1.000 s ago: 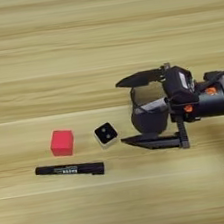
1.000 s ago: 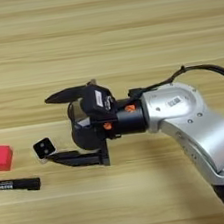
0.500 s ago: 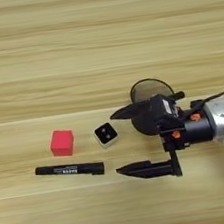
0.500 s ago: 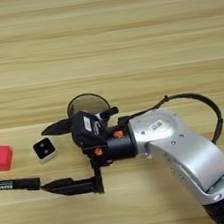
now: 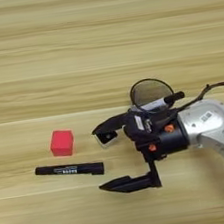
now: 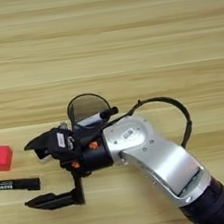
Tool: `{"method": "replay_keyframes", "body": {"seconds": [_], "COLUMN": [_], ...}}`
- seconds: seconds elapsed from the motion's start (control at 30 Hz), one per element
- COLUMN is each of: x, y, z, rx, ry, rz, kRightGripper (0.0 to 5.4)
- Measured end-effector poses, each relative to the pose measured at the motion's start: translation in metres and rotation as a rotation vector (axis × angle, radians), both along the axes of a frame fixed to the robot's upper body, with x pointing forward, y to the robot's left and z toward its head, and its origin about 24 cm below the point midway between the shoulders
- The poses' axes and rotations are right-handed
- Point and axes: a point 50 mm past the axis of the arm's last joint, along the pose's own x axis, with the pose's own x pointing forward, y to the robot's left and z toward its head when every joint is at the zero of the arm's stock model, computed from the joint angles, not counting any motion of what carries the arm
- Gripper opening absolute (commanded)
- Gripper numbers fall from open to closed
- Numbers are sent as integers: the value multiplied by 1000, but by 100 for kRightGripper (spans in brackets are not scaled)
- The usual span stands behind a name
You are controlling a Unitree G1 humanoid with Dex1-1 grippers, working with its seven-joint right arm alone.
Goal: Move the objects on the table
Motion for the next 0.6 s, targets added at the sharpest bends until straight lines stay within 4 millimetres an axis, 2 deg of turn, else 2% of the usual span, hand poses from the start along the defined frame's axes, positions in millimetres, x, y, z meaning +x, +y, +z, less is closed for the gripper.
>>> {"method": "replay_keyframes", "body": {"seconds": [0.2,0.3,0.5,0.6], "x": [3,8,21,22], "y": [4,7,16,18], "z": [-7,-19,-41,-44], "rx": [-1,-25,-161,-202], "ry": [26,61,25,-3], "rz": [-25,-60,-98,-97], "kRightGripper": [537,537,537,537]}}
